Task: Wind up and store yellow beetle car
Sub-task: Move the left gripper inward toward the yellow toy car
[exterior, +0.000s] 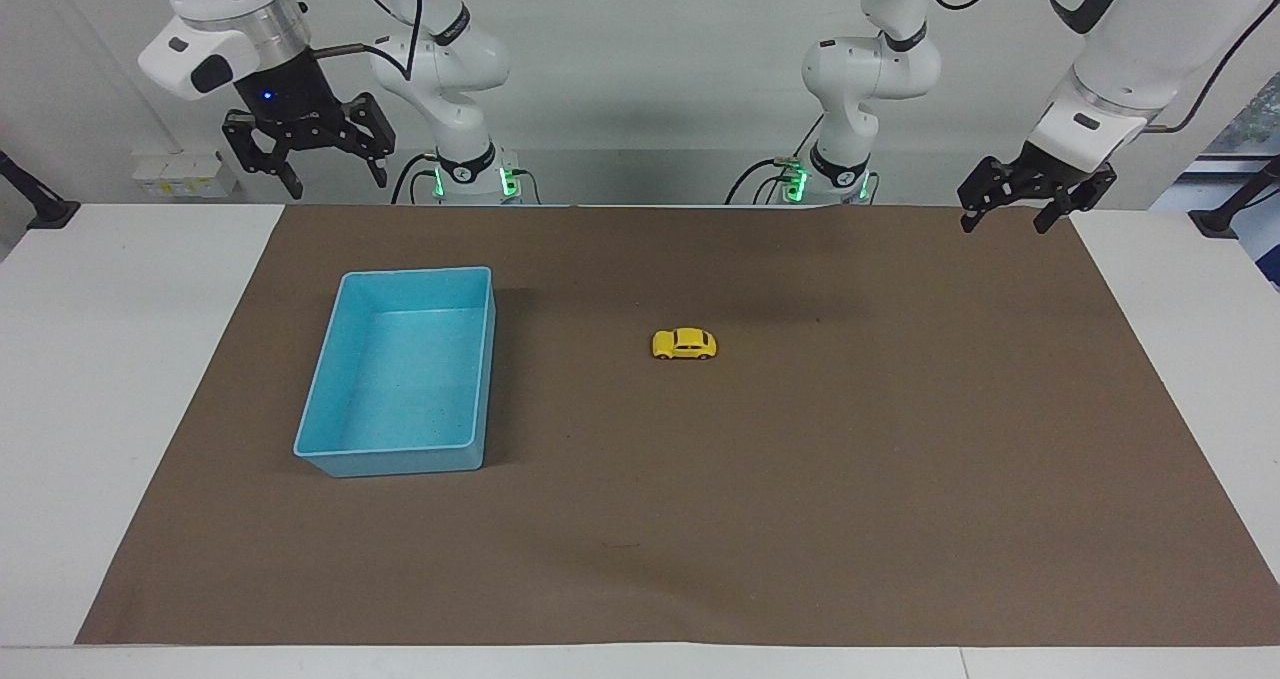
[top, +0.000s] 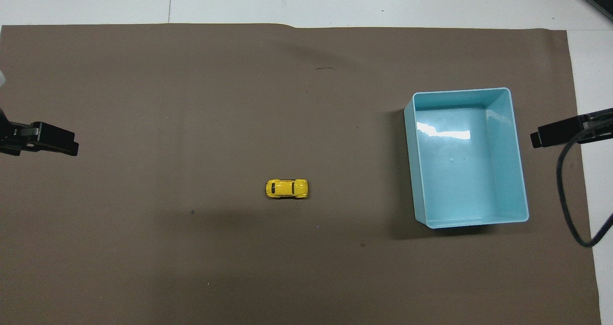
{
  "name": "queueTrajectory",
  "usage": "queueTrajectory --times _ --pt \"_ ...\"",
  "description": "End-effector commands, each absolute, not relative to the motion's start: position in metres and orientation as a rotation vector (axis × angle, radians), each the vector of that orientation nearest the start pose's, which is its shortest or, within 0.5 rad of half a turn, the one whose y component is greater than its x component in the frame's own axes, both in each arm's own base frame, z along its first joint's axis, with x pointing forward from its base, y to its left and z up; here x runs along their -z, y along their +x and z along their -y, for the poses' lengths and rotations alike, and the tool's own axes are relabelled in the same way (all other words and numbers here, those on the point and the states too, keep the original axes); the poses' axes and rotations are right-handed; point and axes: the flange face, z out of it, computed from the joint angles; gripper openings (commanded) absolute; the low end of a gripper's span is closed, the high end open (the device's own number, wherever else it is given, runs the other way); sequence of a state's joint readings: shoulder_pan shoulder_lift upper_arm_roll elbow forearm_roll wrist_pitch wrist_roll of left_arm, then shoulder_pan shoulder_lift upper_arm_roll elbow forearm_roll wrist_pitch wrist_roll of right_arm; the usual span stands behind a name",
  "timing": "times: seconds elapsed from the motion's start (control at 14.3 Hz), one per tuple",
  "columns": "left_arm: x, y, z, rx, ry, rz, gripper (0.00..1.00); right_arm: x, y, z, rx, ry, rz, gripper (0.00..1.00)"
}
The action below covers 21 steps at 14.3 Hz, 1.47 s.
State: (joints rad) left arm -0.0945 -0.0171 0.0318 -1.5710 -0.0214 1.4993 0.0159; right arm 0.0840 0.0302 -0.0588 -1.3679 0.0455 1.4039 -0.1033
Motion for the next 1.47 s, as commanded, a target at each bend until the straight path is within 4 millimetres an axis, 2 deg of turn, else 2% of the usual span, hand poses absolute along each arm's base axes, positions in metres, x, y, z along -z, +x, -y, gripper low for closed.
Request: queueTrajectory --times 0.0,0.14,0.35,0.49,0.7,0.91,0.98,1.19,1.33,1.4 --pt "-0.622 0.536 0.034 -0.126 -3.168 -0.18 1.0 -0.687 0.538 -0.018 -0.005 -3.091 0.186 1.0" --pt "-0.615 0.534 0.036 -0.15 -3.163 -0.269 1.0 -0.688 0.537 -0.018 -0.002 -3.091 0.186 1.0" --pt "-0.604 0.534 0.039 -0.169 -3.137 -0.537 1.0 -0.688 0.537 -0.018 -0.002 -3.09 0.186 1.0" --pt "-0.597 0.534 0.041 -0.189 -3.124 -0.624 1.0 -0.688 0.537 -0.019 -0.002 -3.091 0.188 1.0" --pt "-0.587 0.534 0.047 -0.18 -3.057 -0.935 1.0 -0.688 0.537 -0.019 -0.002 -3.09 0.188 1.0" --pt "-0.585 0.524 0.088 -0.139 -2.97 -1.174 1.0 -0.688 0.537 -0.018 -0.002 -3.091 0.186 1.0" --pt "-0.579 0.523 0.101 -0.134 -2.946 -1.23 1.0 -0.687 0.538 -0.018 -0.005 -3.091 0.186 1.0" --pt "-0.576 0.52 0.122 -0.115 -2.892 -1.349 1.0 -0.688 0.538 -0.018 -0.002 -3.091 0.186 1.0" --pt "-0.573 0.514 0.155 -0.104 -2.816 -1.496 1.0 -0.688 0.538 -0.018 -0.002 -3.091 0.186 1.0" --pt "-0.572 0.514 0.162 -0.09 -2.798 -1.525 1.0 -0.688 0.537 -0.019 -0.002 -3.091 0.188 1.0"
